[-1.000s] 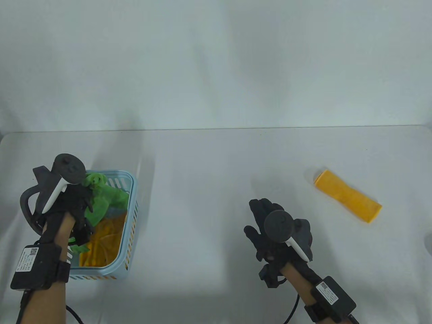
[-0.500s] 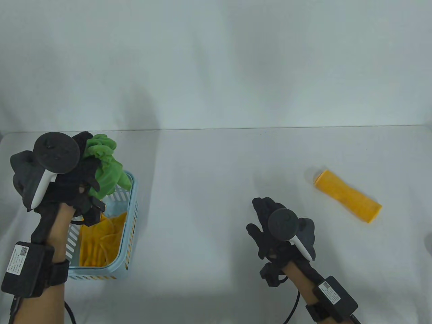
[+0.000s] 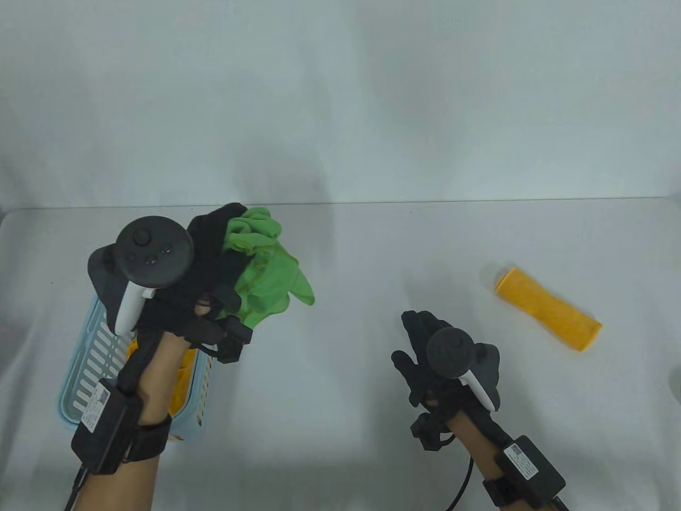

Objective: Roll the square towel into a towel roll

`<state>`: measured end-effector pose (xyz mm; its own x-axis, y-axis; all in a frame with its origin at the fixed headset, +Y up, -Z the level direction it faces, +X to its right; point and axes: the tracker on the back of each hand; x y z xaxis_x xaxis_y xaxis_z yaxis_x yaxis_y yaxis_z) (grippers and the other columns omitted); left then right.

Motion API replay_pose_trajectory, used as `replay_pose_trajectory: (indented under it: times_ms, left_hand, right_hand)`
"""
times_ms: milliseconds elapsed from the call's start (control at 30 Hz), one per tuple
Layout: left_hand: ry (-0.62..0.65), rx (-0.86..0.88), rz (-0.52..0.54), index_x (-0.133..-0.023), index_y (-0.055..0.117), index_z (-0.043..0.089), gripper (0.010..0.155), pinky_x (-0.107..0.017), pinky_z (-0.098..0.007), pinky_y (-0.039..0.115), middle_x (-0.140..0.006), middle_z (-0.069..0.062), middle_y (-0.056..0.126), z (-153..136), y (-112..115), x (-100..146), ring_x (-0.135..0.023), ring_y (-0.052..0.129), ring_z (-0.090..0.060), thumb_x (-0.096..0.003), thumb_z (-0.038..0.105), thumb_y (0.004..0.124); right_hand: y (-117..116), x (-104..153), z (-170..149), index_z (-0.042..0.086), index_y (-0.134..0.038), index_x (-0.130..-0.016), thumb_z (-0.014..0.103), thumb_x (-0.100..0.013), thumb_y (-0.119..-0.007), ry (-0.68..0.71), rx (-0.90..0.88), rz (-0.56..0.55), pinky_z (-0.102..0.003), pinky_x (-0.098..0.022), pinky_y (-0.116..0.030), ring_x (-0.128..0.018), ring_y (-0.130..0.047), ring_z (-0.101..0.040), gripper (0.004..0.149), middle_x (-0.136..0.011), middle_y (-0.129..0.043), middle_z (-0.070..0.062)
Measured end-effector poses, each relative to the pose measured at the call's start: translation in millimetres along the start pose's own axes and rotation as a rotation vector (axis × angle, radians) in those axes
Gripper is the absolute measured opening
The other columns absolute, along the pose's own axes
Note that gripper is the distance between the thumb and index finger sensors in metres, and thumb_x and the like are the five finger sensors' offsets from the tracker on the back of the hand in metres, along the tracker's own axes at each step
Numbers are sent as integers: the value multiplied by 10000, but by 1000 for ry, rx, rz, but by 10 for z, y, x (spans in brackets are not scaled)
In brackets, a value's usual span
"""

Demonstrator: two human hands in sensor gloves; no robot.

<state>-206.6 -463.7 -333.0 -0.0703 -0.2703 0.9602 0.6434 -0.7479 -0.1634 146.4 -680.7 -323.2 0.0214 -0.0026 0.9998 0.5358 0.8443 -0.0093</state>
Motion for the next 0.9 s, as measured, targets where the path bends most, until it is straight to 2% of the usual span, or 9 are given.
replay_pose_trajectory:
  times_ms: [267,400,567,733,900]
  left_hand:
    - [25,95,-105,-972,680,256,618,-584,-449,817,-905,-23,813,-230,822,155,-639,1004,-201,-384,362,839]
    - [5,142,-138,-972,679,255,618,-583,-447,817,-905,-24,812,-406,1083,226,-638,1003,-201,-385,363,839]
    - [-3,125,-156,-974,672,259,619,-584,-444,817,-907,-20,808,-552,1192,302,-640,1002,-196,-386,368,836]
    - [-15,240,-165,-978,668,258,622,-589,-447,813,-912,-20,805,-652,1176,374,-644,999,-197,-389,368,834]
    - [-18,348,-165,-979,665,254,622,-584,-443,816,-911,-22,803,-681,1122,385,-641,1000,-195,-391,372,831]
  right_hand:
    - [12,4,-9,396,-386,-988,554,-351,-704,6,-16,-5,-618,-741,-432,-1057,-463,-331,730,-1108,-426,63]
    - [8,1,-4,393,-393,-987,552,-351,-705,11,-17,-5,-617,-739,-437,-1055,-470,-331,726,-1107,-431,62]
    - [-7,0,9,391,-408,-984,547,-352,-707,21,-15,0,-615,-736,-447,-1050,-483,-331,716,-1102,-447,63]
    - [-21,34,90,394,-442,-974,533,-356,-714,66,-10,1,-607,-730,-473,-1041,-513,-328,689,-1092,-479,70]
    - [-176,29,135,391,-480,-963,515,-348,-757,76,9,91,-594,-714,-525,-1019,-575,-327,686,-1063,-555,78]
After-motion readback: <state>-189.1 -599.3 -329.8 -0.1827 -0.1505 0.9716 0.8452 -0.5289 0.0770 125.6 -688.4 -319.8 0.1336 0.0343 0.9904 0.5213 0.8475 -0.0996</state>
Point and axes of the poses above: the tracker on the back of each hand, its own z axis roughly to the thumb side, its own x axis roughly from the fingertips to the wrist, y = z × x
